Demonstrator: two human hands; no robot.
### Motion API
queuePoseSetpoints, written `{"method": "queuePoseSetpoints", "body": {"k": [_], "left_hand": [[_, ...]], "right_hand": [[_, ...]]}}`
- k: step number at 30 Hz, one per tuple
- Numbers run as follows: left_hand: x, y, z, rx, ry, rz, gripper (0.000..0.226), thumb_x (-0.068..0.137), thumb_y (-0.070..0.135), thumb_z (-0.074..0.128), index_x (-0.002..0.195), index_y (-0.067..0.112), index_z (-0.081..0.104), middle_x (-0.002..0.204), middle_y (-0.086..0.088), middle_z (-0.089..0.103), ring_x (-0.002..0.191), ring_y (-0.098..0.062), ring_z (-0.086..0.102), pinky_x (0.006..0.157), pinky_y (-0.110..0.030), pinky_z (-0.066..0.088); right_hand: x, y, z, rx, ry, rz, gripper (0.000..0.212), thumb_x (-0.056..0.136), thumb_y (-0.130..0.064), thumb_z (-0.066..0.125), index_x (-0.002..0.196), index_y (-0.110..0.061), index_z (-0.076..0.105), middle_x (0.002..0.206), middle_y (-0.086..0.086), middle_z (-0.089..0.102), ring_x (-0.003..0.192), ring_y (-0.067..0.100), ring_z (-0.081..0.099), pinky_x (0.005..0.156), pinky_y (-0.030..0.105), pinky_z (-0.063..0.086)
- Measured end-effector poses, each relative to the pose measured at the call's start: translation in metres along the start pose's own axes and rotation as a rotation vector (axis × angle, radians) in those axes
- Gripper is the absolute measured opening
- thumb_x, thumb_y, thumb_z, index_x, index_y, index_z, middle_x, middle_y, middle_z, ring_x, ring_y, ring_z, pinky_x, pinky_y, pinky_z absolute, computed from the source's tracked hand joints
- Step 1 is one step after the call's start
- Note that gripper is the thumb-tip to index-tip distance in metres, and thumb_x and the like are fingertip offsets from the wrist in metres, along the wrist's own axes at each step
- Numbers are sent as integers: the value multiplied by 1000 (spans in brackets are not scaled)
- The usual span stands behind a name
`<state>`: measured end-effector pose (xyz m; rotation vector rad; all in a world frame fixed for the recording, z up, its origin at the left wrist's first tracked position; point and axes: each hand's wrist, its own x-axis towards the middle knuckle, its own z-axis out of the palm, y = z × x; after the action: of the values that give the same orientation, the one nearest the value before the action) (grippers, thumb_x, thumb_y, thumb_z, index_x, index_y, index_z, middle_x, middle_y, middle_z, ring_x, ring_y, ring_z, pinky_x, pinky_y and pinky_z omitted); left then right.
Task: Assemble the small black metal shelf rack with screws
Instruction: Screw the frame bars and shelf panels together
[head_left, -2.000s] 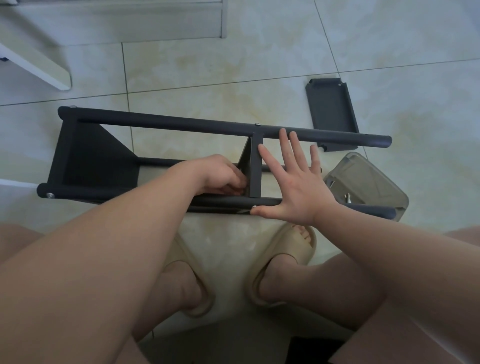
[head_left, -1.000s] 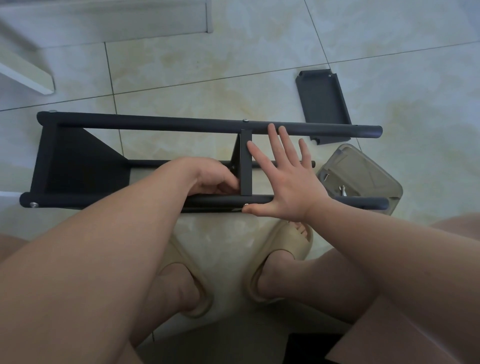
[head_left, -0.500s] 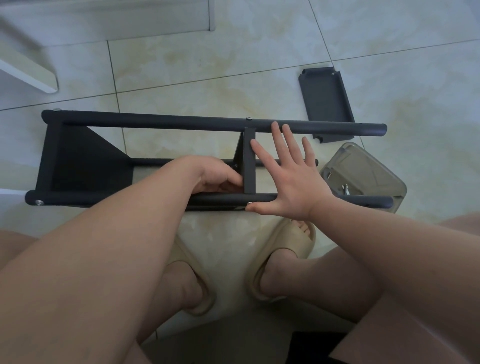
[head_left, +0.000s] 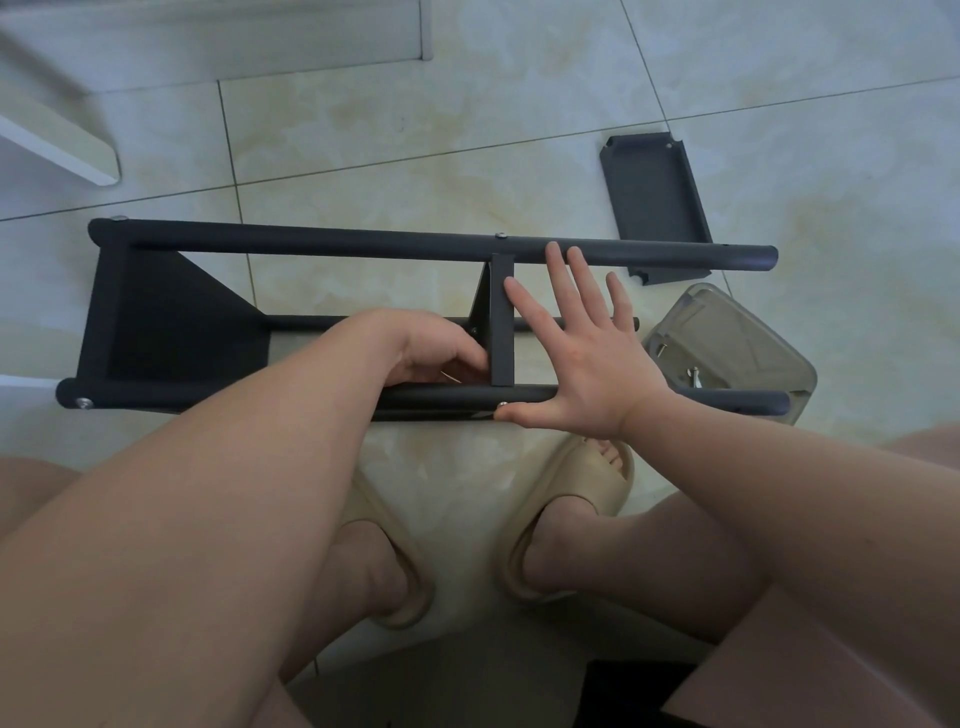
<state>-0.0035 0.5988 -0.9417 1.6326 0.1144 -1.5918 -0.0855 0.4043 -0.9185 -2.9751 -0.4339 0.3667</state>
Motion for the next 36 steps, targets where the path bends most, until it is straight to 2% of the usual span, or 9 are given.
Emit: {"method": "queuePoseSetpoints", "body": {"k": [4,8,12,17,22,27,32,34,36], "left_hand": [[3,0,1,60,60,11,20,90,18,67,105,8,76,96,-6,77,98,-22,70,100,-33,51],[0,0,-1,30,-16,-4,28,92,17,62,115,6,73,112,-10,75,116,-25,67,107,-35,47],[-1,0,-1,14,-35,-13,32,91,18,60,117,5,73,116,-12,73,119,-27,64,108,-36,46],[2,0,1,57,85,17,31,90,15,65,117,2,72,105,-11,75,105,-25,69,100,-31,51],[-2,1,0,34,-18,0,26,91,15,62,112,5,74,102,-9,76,99,-22,69,90,-30,51],[-3,1,-1,5,-62,-11,24,92,16,59,108,9,76,106,-9,76,95,-20,70,92,-30,51],[2,-1,0,47,27,49,10,91,17,65,93,16,75,80,2,74,77,-12,68,83,-27,49],[3,-1,-1,61,28,38,12,91,17,65,96,14,75,85,0,75,85,-16,69,88,-30,50],[2,-1,-2,62,8,4,23,91,17,64,109,9,75,102,-6,77,104,-23,70,100,-34,50]], "right_hand": [[0,0,0,0,1,1,119,69,-96,33,162,-31,-1,167,14,-19,154,34,-19,121,64,1],[0,0,1,-1,1,5,119,69,-96,33,162,-32,-1,167,14,-19,154,34,-19,121,64,1],[0,0,2,3,6,7,119,68,-97,34,162,-32,0,168,14,-19,154,33,-19,122,64,1],[0,0,2,0,6,1,118,69,-97,34,162,-32,-1,168,14,-19,154,33,-20,122,64,2],[1,1,1,9,-9,2,117,69,-97,32,161,-33,-3,167,13,-22,153,32,-22,121,65,1],[1,1,1,15,-15,-2,116,70,-97,31,161,-34,-5,167,12,-23,153,32,-23,122,64,0],[1,1,2,16,-6,-3,116,70,-97,31,161,-34,-4,167,12,-22,153,33,-22,122,64,0],[1,1,2,18,-2,-3,116,70,-97,32,161,-34,-3,167,13,-21,154,33,-21,122,64,0],[1,1,2,16,-5,0,117,69,-96,32,161,-33,-3,167,13,-21,154,33,-21,122,64,0]]}}
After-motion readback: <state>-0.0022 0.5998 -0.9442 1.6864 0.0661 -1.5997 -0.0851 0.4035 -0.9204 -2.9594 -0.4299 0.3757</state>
